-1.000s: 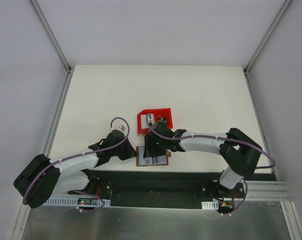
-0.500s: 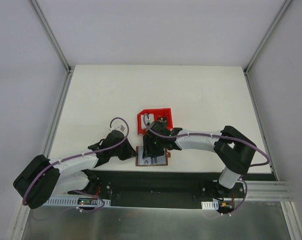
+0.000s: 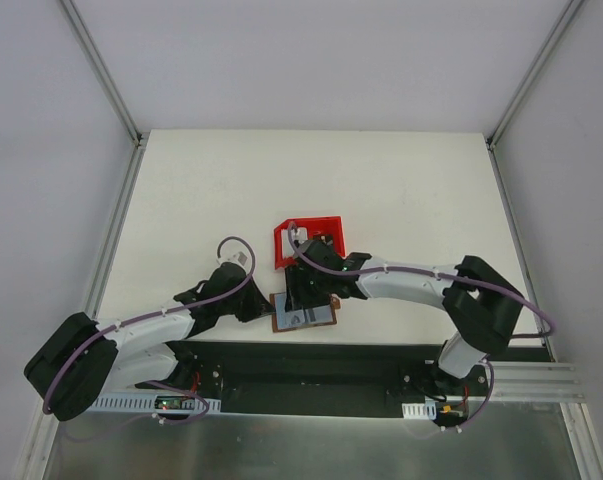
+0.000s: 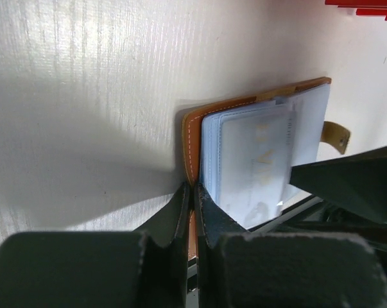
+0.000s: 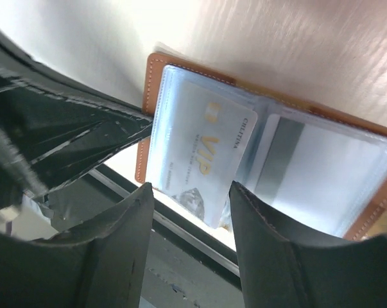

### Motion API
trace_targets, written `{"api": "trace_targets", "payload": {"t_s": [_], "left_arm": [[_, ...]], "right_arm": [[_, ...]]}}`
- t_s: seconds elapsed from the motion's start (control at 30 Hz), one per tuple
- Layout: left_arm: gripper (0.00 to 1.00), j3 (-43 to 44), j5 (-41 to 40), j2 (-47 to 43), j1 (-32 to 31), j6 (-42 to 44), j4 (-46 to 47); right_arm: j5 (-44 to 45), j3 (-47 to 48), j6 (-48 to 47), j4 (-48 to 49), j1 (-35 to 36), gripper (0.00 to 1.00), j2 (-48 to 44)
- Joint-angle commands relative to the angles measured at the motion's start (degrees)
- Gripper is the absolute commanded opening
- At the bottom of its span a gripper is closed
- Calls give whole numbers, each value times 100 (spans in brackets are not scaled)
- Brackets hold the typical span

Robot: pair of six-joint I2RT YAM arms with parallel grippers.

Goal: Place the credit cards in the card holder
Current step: Insert the credit card into the card holder.

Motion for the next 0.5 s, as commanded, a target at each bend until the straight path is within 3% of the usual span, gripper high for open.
{"api": "trace_targets", "payload": {"t_s": [0.0, 0.47], "left_arm": [[0, -108, -69, -116, 28, -85, 138], [0, -46, -43, -63, 20, -59, 138]], "right_arm": [[460, -23, -335, -47, -121, 54, -784], [417, -191, -783, -187, -1192, 56, -979]]}}
